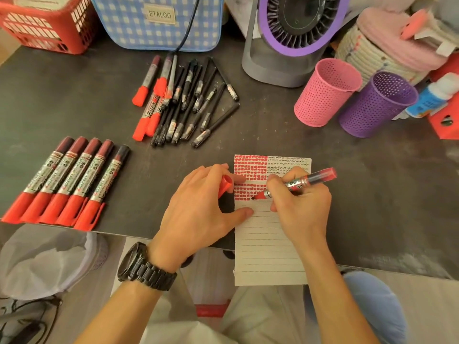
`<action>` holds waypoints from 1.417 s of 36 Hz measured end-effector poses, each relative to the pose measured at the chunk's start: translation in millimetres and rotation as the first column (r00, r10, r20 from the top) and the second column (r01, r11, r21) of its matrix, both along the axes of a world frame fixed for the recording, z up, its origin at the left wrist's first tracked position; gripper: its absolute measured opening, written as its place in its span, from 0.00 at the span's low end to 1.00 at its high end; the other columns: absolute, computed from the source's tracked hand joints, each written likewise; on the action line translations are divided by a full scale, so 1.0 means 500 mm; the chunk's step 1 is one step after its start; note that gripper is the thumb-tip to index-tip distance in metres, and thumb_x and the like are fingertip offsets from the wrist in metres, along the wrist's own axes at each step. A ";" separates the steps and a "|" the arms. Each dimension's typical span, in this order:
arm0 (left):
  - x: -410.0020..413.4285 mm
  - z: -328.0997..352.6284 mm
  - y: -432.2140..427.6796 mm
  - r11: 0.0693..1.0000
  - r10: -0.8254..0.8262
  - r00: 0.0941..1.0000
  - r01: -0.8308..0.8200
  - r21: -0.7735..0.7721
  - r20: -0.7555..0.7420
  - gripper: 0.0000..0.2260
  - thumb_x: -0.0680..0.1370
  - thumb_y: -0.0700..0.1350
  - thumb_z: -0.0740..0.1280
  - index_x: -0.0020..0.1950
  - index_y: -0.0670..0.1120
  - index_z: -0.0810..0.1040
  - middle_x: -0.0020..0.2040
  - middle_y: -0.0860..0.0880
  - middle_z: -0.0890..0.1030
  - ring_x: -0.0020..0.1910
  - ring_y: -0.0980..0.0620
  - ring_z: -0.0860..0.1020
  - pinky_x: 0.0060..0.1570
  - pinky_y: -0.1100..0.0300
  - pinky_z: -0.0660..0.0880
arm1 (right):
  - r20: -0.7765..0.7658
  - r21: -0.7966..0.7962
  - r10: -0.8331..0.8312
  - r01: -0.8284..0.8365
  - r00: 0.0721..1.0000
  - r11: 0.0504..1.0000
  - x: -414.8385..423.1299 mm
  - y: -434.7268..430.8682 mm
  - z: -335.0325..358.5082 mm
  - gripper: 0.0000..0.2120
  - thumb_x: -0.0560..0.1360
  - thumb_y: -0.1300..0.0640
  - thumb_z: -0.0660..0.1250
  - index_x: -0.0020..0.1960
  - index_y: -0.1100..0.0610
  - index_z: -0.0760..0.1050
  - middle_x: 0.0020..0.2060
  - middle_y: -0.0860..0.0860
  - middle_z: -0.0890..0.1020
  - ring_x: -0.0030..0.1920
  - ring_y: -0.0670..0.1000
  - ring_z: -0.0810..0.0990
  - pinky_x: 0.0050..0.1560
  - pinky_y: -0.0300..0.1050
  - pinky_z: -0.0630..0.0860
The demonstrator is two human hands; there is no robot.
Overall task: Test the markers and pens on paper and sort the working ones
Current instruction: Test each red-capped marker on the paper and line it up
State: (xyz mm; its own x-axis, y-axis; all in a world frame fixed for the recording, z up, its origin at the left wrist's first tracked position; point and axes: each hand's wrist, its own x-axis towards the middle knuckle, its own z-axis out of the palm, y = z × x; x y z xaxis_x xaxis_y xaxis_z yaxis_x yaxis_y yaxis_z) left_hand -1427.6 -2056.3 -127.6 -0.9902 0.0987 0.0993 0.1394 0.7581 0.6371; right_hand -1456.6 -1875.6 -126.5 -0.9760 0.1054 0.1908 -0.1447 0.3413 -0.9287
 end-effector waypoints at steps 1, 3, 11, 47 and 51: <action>0.000 0.000 0.000 1.000 0.000 1.000 0.000 0.000 -0.003 0.21 0.69 0.69 0.70 0.49 0.73 0.59 0.66 0.65 0.76 0.71 0.63 0.66 0.71 0.58 0.59 | -0.001 0.006 -0.001 0.001 1.000 1.000 0.000 0.000 0.000 0.16 0.77 0.63 0.71 0.31 0.55 0.74 0.23 0.45 0.79 0.26 0.42 0.79 0.32 0.28 0.73; 0.000 0.000 0.000 1.000 0.002 1.000 -0.002 -0.005 -0.006 0.21 0.69 0.69 0.70 0.50 0.73 0.59 0.66 0.64 0.76 0.71 0.63 0.67 0.72 0.57 0.59 | -0.006 0.018 -0.002 0.002 1.000 1.000 -0.001 -0.001 0.001 0.16 0.76 0.63 0.71 0.31 0.54 0.74 0.23 0.45 0.79 0.26 0.42 0.79 0.32 0.28 0.72; -0.001 -0.005 -0.003 1.000 -0.001 1.000 0.001 -0.004 -0.017 0.21 0.68 0.69 0.71 0.49 0.72 0.59 0.65 0.65 0.77 0.70 0.63 0.67 0.70 0.60 0.57 | 0.009 0.058 -0.004 0.003 1.000 0.998 0.000 -0.005 0.005 0.14 0.76 0.63 0.72 0.33 0.59 0.76 0.23 0.44 0.79 0.27 0.43 0.80 0.32 0.28 0.72; 0.000 -0.009 -0.003 1.000 0.003 1.000 -0.002 0.007 -0.025 0.20 0.68 0.69 0.69 0.46 0.62 0.62 0.64 0.67 0.76 0.71 0.63 0.67 0.68 0.60 0.59 | 0.012 0.081 -0.041 0.040 0.999 0.996 0.000 -0.005 0.005 0.13 0.76 0.63 0.71 0.34 0.59 0.77 0.23 0.48 0.78 0.26 0.46 0.79 0.30 0.34 0.75; -0.001 -0.007 -0.002 1.000 -0.002 1.000 0.002 0.005 -0.017 0.19 0.68 0.70 0.68 0.46 0.64 0.62 0.65 0.66 0.76 0.71 0.62 0.67 0.71 0.56 0.60 | -0.004 0.082 -0.035 0.035 0.999 0.996 0.000 -0.004 0.004 0.13 0.76 0.63 0.71 0.33 0.60 0.76 0.23 0.48 0.78 0.25 0.46 0.79 0.30 0.35 0.74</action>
State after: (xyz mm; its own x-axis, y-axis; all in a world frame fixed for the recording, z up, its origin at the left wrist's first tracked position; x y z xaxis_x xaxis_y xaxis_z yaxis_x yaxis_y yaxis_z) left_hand -1428.0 -2057.2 -130.9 -0.9881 0.1000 0.1166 0.1517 0.7548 0.6381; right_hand -1456.7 -1877.5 -124.5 -0.9715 0.1233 0.2023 -0.1333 0.4213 -0.8971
